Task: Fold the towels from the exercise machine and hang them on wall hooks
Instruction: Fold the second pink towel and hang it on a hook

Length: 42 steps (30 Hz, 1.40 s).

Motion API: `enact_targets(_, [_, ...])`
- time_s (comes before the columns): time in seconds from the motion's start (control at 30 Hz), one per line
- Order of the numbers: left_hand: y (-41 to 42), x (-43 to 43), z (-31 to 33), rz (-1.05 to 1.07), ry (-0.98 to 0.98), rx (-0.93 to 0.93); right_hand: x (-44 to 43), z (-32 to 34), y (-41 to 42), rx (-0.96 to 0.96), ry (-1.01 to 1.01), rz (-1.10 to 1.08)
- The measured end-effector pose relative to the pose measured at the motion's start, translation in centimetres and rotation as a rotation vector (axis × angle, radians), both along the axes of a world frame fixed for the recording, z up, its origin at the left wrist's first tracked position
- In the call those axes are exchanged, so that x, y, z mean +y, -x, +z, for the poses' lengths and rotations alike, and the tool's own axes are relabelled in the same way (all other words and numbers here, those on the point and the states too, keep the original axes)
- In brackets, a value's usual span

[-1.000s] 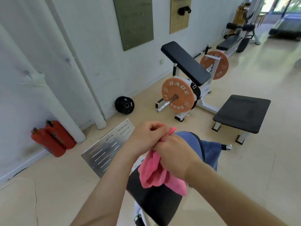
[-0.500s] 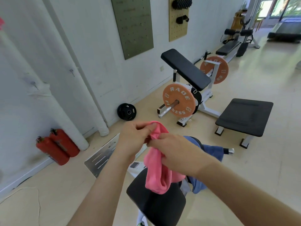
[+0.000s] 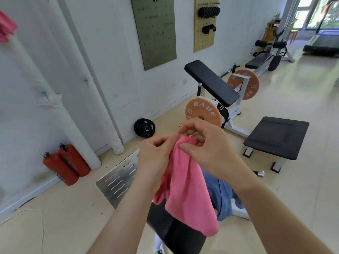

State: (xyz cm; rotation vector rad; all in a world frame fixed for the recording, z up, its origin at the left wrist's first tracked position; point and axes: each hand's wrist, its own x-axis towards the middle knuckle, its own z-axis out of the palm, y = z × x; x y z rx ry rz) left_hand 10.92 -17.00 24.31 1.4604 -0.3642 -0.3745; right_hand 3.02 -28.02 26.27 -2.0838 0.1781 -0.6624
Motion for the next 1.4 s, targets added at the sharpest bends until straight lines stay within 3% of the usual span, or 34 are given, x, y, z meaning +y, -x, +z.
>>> enact_targets(0.33, [-0.7, 2.9, 0.4, -0.168, -0.035, -0.167, 1.9, -0.6, -0.5, -0.102, -0.374, -0.042])
enact_targets(0.5, [-1.3, 4.4, 0.2, -0.228, -0.055, -0.212, 2.2, -0.6, -1.2, -0.013, -0.364, 0.038])
enact_targets(0.67, [-1.5, 5.3, 0.4, -0.253, -0.104, -0.333, 2.0, -0.2, -1.8, 0.195, -0.353, 0.097])
enact_targets(0.77, [-1.7, 5.0, -0.2, -0.175, -0.210, -0.412, 1.8, 0.2, -2.3, 0.239, -0.102, 0.029])
enact_targets(0.87, [-1.9, 4.8, -2.1, -0.063, -0.328, -0.490, 1.8, 1.2, -2.6, 0.135, 0.192, -0.079])
enact_targets(0.97, [-3.5, 5.8, -5.5, 0.050, -0.476, -0.432, 1.6, 1.4, -2.6, 0.028, 0.284, -0.150])
enact_targets(1.17, [-6.8, 9.7, -9.1, 0.346, -0.802, -0.326, -1.0, 0.2, -2.4, -0.033, 0.184, -0.291])
enact_targets(1.3, [-9.5, 11.7, -7.0, 0.574, -0.689, -0.271, -0.5, -0.9, -2.0, -0.027, 0.076, -0.285])
enact_targets(1.4, [-11.4, 12.9, -5.8, 0.683, -0.557, -0.071, -0.4, -1.5, -2.4, -0.017, 0.043, -0.267])
